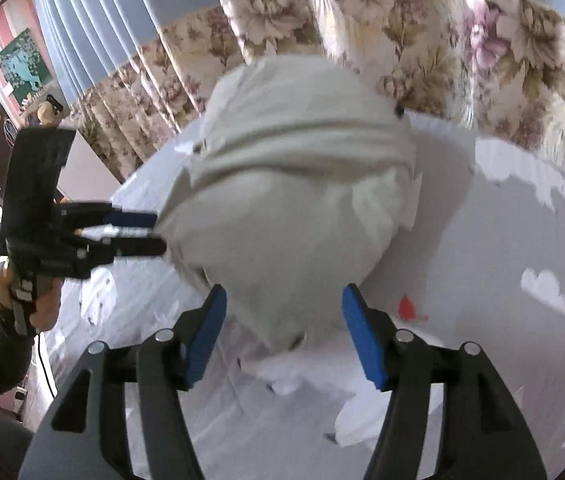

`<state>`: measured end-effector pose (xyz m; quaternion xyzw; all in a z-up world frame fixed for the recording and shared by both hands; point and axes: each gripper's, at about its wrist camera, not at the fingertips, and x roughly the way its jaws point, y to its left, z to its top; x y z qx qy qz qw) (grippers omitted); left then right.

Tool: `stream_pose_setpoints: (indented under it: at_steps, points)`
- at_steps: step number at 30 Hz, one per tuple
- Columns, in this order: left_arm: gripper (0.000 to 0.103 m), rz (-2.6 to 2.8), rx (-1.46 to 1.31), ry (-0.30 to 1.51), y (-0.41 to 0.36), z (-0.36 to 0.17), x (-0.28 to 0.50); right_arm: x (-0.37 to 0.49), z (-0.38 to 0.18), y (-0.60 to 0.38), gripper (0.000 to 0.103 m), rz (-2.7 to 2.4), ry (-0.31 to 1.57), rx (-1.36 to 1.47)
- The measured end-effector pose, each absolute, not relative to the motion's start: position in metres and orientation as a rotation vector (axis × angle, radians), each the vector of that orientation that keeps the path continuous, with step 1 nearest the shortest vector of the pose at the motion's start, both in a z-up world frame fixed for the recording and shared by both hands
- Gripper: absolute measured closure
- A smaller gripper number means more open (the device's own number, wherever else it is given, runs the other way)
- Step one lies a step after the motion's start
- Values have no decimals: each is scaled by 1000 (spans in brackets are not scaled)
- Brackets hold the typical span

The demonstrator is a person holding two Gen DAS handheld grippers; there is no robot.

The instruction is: Fold large clothes

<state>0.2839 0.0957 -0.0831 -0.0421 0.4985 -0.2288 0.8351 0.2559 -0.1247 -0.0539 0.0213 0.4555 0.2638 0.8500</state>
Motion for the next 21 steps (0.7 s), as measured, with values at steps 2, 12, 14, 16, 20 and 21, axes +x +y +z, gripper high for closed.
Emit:
stream_pose_setpoints:
  at_steps: [2,12,14,16,20,21]
  points:
    - [48,-484,-120,1075,94,-94,293,264,-68,-121,42,549,983,58]
    - [80,-509,-91,1151,81,-118,294,270,-84,-116,67,475,1055,-209]
    - [78,-490,-13,1134,73,-121,292,268,-86,-116,67,476,1053,-215]
    - [76,-470,42,1118,68,-118,287,267,-81,-118,64,499,1052,-198]
    - [48,-369,145,1036,67,-86,271,263,-37,-130,53,526,986,-182]
    - [36,-361,162,1008,67,-75,268,266,-28,-132,45,516,956,-179]
